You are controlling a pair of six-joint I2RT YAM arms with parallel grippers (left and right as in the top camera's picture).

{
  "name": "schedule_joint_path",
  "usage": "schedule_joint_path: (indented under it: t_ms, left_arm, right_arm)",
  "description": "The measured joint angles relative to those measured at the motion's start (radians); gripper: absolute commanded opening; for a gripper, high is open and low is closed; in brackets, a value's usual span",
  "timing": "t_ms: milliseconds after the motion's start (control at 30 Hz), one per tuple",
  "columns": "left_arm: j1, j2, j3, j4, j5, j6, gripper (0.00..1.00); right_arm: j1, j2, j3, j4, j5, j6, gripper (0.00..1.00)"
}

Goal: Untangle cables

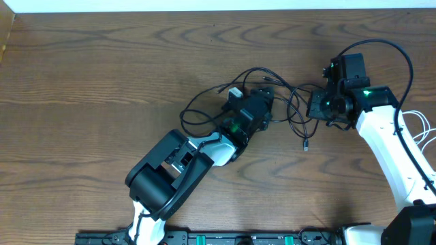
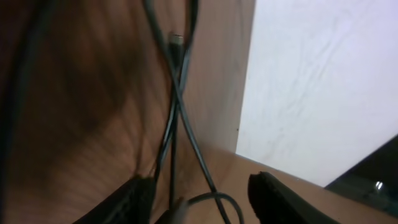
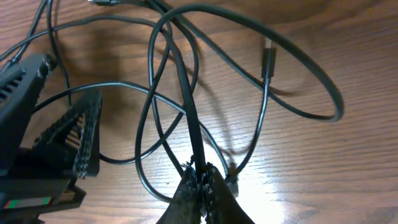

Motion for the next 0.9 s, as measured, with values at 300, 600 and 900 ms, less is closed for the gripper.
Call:
schedule_joint_path:
  t_ms: [300,600,900]
  left_arm:
    - [0.0,0.0,0.004,0.001,-0.016,0.027,0.08]
    - [0.002,0.0,0.004,0.001,-0.014,0.037,0.08]
    - [0.103,-0.004,0.005,0.148,0.171,0.183,0.07]
  right_arm:
    - [0.0,0.0,0.0,-0.003,-0.019,0.0,0.01]
    - [0.0,0.0,-0.001,-0.011,-0.021,0.0,0.01]
    - [0.0,0.0,-0.002,-0.012,-0.011,0.0,0.01]
